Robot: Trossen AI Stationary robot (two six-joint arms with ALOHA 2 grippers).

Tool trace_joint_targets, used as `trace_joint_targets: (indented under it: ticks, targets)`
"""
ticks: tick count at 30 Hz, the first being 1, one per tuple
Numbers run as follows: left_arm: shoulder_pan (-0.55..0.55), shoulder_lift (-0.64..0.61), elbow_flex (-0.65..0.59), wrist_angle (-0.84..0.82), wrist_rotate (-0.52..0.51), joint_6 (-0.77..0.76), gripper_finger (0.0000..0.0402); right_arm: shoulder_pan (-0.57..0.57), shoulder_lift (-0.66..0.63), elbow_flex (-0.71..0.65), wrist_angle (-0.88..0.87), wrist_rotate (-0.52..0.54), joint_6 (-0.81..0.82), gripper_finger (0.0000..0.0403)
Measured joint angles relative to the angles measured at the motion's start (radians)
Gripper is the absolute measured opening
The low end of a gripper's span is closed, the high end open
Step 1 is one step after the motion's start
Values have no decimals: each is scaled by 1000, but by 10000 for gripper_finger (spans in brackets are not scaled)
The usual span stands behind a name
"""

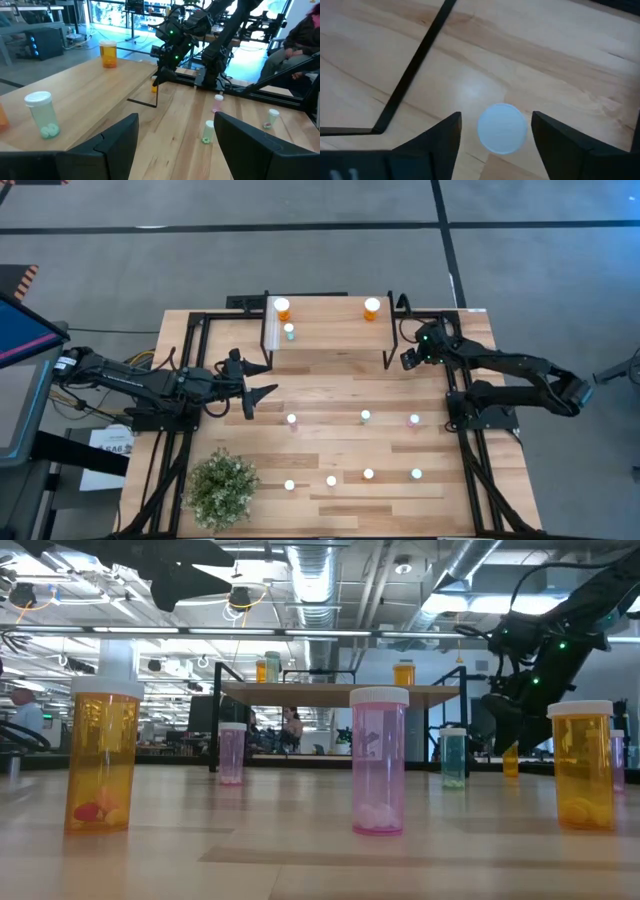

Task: Pick and place medicine bottles onto shelf by color
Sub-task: Put the orange pill bottle on the shelf

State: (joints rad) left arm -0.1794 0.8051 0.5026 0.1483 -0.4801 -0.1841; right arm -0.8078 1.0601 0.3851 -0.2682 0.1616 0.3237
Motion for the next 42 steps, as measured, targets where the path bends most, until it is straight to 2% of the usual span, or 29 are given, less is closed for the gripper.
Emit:
trace_joint_targets:
  ticks: [12, 16, 24, 31, 42]
  targets:
    - [0, 0, 0, 0, -1, 3, 247, 0, -1, 0, 4, 0, -3, 148]
    - [0, 0, 0, 0, -1, 3, 247, 0, -1, 0, 4, 0, -3, 125]
    - [0, 0, 0, 0, -1, 3, 247, 18, -2, 46, -20, -4, -3, 135]
    - [0, 0, 0, 0, -1, 3, 247, 55, -5, 156, -137, -5, -10, 130]
    - [0, 0, 0, 0, 2, 3, 247, 60, -144, 328, -331, 50, -35, 133]
